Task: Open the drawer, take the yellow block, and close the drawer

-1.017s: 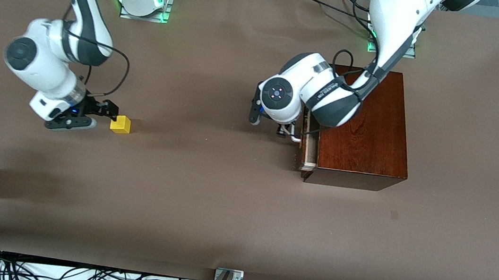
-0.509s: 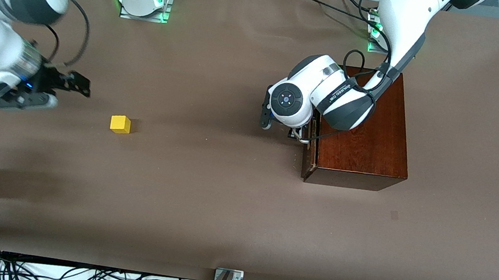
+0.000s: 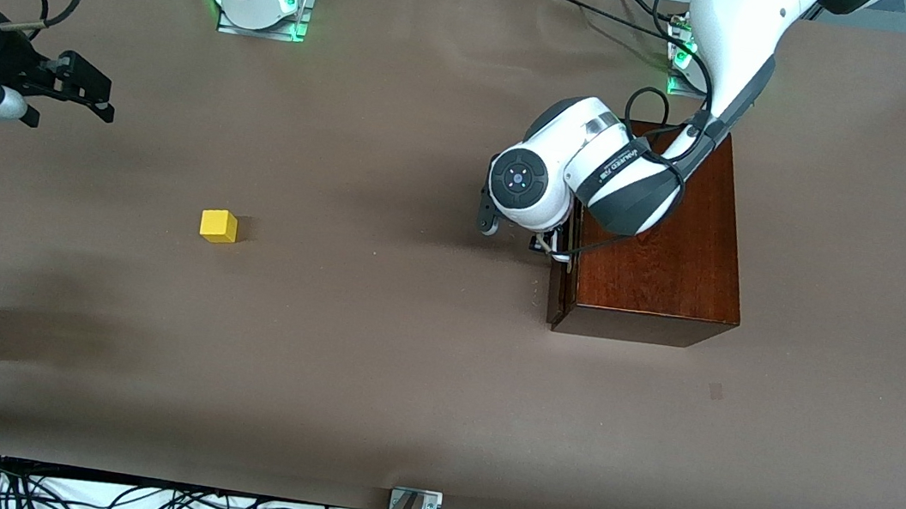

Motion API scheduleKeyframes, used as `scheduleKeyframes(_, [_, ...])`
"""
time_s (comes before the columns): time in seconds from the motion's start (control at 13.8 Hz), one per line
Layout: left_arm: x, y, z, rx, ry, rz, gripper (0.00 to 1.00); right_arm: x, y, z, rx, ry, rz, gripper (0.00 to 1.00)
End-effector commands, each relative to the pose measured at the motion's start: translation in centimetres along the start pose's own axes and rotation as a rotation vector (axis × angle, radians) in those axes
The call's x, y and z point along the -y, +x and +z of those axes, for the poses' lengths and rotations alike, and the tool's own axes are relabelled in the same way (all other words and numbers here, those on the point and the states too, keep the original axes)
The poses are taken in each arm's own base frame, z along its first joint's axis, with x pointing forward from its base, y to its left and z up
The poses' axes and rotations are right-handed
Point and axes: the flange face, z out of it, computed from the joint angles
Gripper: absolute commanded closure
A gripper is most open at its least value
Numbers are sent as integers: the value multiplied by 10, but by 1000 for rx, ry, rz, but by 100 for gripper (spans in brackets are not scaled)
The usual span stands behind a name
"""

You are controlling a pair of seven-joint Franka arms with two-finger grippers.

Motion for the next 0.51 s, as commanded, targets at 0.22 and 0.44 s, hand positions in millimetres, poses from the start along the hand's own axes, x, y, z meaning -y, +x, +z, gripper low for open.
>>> scheduleKeyframes(0.22, [-31,-47,-109,-100,118,-101,0,-2,1,-2,13,-52,3,0])
scheduleKeyframes(0.44, [-34,-126,-153,-134,168,-202,0,0,3,-15,-12,-79,-6,0])
